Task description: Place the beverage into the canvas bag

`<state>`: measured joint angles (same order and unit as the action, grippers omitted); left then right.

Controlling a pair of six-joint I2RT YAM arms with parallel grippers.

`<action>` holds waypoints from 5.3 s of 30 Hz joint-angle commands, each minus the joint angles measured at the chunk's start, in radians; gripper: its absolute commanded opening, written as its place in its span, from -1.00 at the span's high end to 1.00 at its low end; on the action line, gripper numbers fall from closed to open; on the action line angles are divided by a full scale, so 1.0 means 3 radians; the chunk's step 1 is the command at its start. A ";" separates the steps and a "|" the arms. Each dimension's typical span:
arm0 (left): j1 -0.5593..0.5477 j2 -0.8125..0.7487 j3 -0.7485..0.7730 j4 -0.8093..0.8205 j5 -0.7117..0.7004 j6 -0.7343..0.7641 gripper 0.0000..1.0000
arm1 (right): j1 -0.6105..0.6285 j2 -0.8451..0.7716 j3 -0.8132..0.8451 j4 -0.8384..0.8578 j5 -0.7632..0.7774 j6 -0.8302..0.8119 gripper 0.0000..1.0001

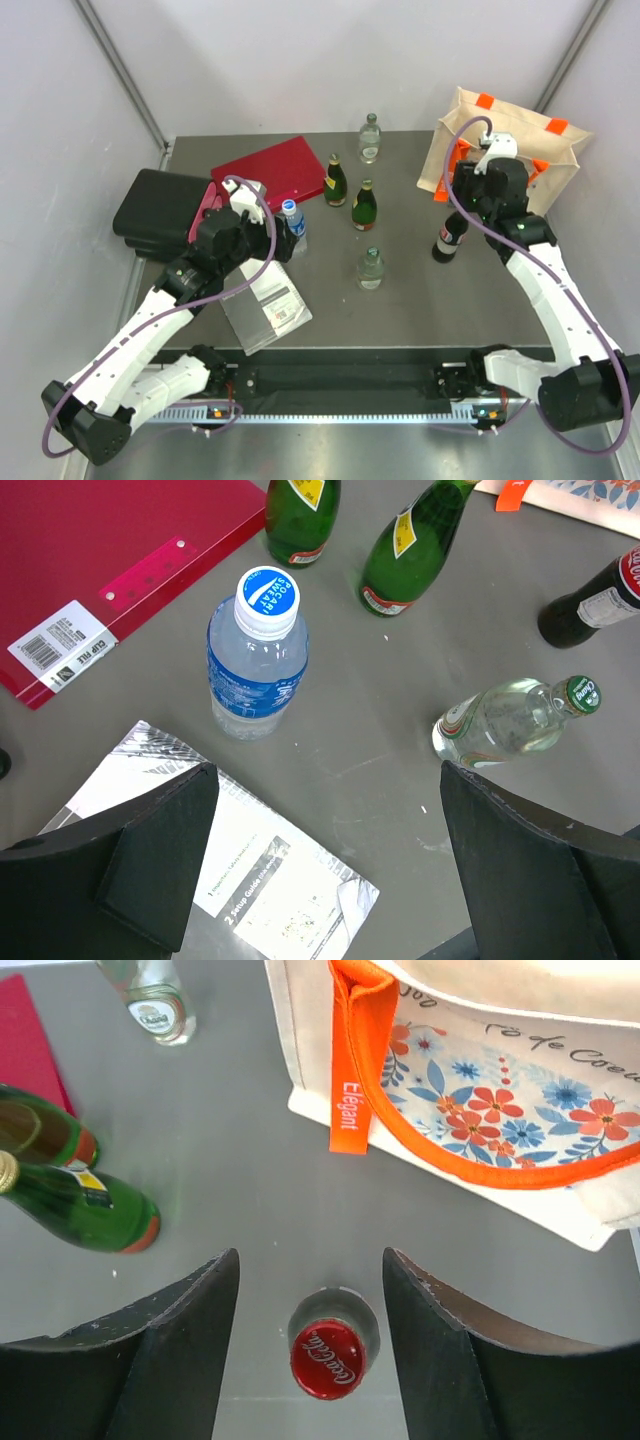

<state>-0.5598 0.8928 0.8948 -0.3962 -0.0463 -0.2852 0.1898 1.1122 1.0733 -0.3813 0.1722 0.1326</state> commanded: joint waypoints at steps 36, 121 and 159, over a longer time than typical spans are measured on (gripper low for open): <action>-0.0041 -0.0026 -0.0032 0.0196 -0.0030 0.0056 -0.90 | 0.0042 -0.0322 -0.0970 0.1087 0.0244 -0.0161 -0.04; -0.0077 -0.0072 -0.0053 0.0185 -0.0024 0.0056 -0.90 | -0.0842 0.2648 0.3182 0.1240 -0.1018 -0.1056 1.00; -0.0082 0.0005 -0.0053 0.0180 -0.0096 0.0076 -0.90 | -0.0929 0.2996 0.2252 0.2109 -0.1500 -0.0728 0.93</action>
<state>-0.5789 0.8890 0.8803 -0.3958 -0.0624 -0.2733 -0.0834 2.0537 1.7634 0.0456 -0.2604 -0.1120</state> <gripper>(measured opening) 0.950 0.327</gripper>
